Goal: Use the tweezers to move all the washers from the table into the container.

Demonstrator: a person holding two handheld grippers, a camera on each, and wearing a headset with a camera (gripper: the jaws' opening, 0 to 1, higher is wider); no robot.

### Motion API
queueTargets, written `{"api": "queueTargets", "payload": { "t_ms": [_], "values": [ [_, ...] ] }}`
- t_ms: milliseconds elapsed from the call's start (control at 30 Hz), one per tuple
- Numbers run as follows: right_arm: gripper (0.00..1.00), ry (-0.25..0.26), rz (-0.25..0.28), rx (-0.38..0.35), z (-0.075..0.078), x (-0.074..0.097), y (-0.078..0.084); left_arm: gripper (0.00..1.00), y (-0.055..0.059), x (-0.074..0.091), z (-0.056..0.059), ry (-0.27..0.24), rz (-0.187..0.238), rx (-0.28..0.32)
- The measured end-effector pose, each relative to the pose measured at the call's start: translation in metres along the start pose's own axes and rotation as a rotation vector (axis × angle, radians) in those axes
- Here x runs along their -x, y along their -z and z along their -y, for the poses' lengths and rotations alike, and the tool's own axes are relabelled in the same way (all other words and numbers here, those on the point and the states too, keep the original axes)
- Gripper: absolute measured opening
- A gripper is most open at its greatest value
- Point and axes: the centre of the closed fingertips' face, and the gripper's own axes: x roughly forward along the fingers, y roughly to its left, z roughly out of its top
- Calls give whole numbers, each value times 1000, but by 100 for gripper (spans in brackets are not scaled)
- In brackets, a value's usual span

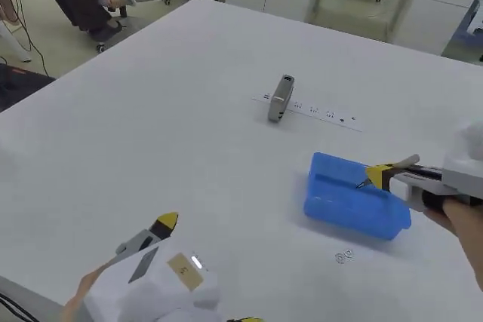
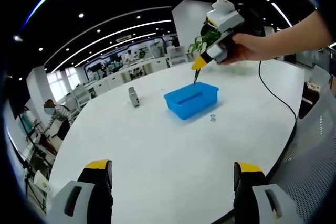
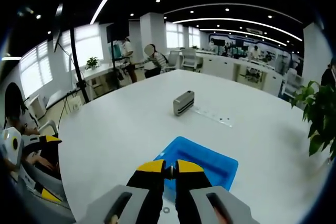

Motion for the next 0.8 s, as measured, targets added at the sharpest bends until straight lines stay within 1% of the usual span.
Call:
{"api": "queueTargets", "payload": {
  "t_ms": [33,167,267,367,500,600,633,800],
  "values": [
    [3,-1,-1,0,-1,1,1,99,0,0,0,1,0,1],
    [3,-12,-9,-18,-7,4,13,99,0,0,0,2,-2,5],
    [3,-18,-27,-21,-14,4,27,99,0,0,0,-1,-1,2],
    [3,-14,-65,5,-18,2,41,99,-1,1,-1,-6,6,6],
    [3,-15,-113,40,-23,-3,59,99,-1,1,-2,-8,3,9],
    [3,-15,-145,49,-24,-7,71,99,1,0,-2,-11,-5,4],
    [3,-14,-154,48,-21,-10,78,99,1,0,-2,-9,-7,5],
    [3,-17,-191,40,-19,-16,91,99,1,0,-2,-10,-9,5]
  ]
}}
